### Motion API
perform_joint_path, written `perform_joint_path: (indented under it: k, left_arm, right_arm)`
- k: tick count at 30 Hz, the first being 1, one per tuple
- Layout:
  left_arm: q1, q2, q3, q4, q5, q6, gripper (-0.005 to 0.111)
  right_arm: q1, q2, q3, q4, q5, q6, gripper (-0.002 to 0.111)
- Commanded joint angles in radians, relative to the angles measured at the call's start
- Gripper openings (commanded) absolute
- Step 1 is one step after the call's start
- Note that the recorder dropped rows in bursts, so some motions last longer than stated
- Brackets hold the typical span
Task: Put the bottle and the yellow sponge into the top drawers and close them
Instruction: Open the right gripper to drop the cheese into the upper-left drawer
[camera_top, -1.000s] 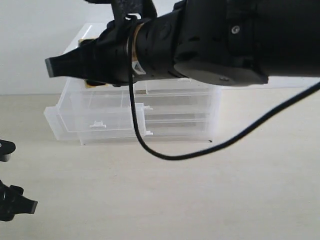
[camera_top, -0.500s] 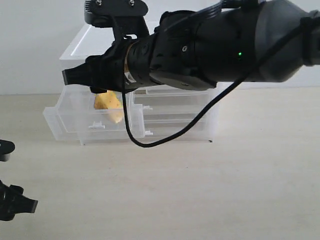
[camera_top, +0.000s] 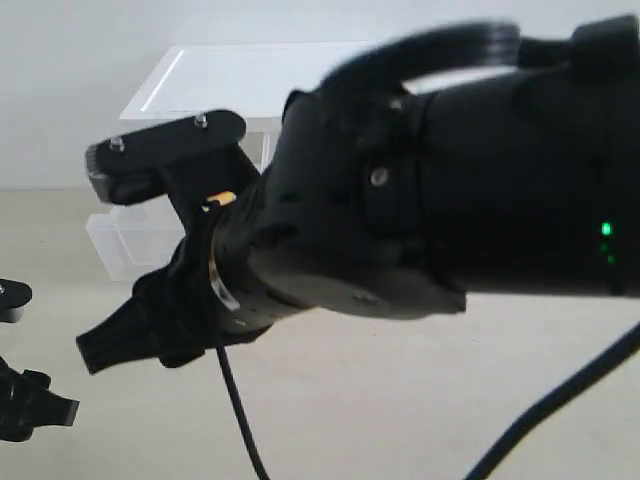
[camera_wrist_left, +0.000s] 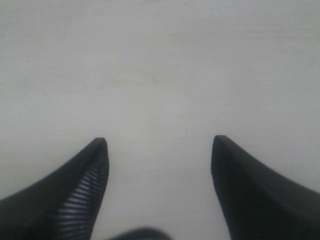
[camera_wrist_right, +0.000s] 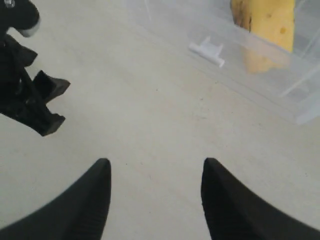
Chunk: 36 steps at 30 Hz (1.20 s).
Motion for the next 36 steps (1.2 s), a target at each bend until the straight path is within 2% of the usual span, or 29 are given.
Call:
perform_joint_path:
  k: [1,3,9,16,20,36]
  left_arm:
    - [-0.004,-0.007,0.007,-0.009,0.023,-0.011,0.056]
    - [-0.004,-0.007,0.007,-0.009,0.037,-0.011,0.056]
    - [-0.004,-0.007,0.007,-0.009,0.041,-0.011,0.056]
    - [-0.004,-0.007,0.007,-0.009,0.041,-0.011,0.056]
    - [-0.004,-0.007,0.007,-0.009,0.041,-0.011,0.056]
    - [-0.004,-0.007,0.007,-0.009,0.037,-0.011,0.056]
  right_arm:
    - [-0.021,0.004,0.08,-0.165,-0.066,0.219,0.048]
    - [-0.045,0.03,0.087,-0.233,-0.088,0.304,0.048]
    - [-0.102,0.077,0.082,-0.304,-0.24,0.373,0.048]
    - [-0.231,0.087,0.082,-0.312,-0.437,0.383,0.048]
    - [-0.269,0.087,0.077,-0.312,-0.511,0.372,0.048]
    - [-0.279,0.107,-0.134,-0.312,-0.455,0.333,0.048]
